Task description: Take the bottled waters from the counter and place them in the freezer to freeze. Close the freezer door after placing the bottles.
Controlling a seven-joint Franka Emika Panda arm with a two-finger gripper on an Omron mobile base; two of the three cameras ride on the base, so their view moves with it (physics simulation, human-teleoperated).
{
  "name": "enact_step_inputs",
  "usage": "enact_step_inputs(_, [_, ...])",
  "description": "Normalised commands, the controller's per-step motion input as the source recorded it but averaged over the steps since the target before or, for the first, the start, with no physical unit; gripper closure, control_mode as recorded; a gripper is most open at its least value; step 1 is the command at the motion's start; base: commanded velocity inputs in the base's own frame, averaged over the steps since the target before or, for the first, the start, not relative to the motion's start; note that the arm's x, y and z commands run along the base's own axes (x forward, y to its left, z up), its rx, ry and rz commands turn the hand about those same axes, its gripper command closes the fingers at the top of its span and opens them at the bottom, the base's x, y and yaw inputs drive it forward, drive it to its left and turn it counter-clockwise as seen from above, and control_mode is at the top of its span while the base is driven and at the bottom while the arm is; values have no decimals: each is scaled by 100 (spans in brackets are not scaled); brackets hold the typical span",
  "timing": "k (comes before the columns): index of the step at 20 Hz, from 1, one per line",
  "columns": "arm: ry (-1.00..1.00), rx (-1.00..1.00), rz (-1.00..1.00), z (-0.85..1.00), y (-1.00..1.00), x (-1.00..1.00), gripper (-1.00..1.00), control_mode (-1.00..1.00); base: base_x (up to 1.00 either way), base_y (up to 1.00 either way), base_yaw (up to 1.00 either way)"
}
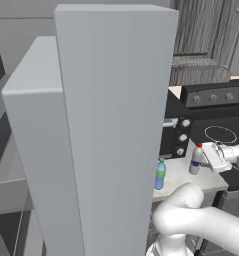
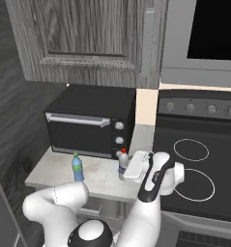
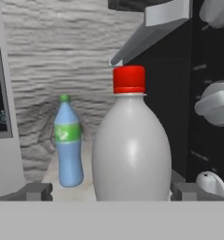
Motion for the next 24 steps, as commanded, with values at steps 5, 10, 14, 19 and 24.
enact_step_inputs(5, [0,0,0,0,18,0,-100,-100,0,0,0])
enact_step_inputs(10, [0,0,0,0,16,0,-100,-100,0,0,0])
enact_step_inputs(14, [0,0,0,0,9,0,100,-100,0,0,0])
enact_step_inputs(19, [0,0,0,0,0,0,100,-100,0,0,0])
enact_step_inputs(24, [-1,0,0,1,0,-6,100,-100,0,0,0])
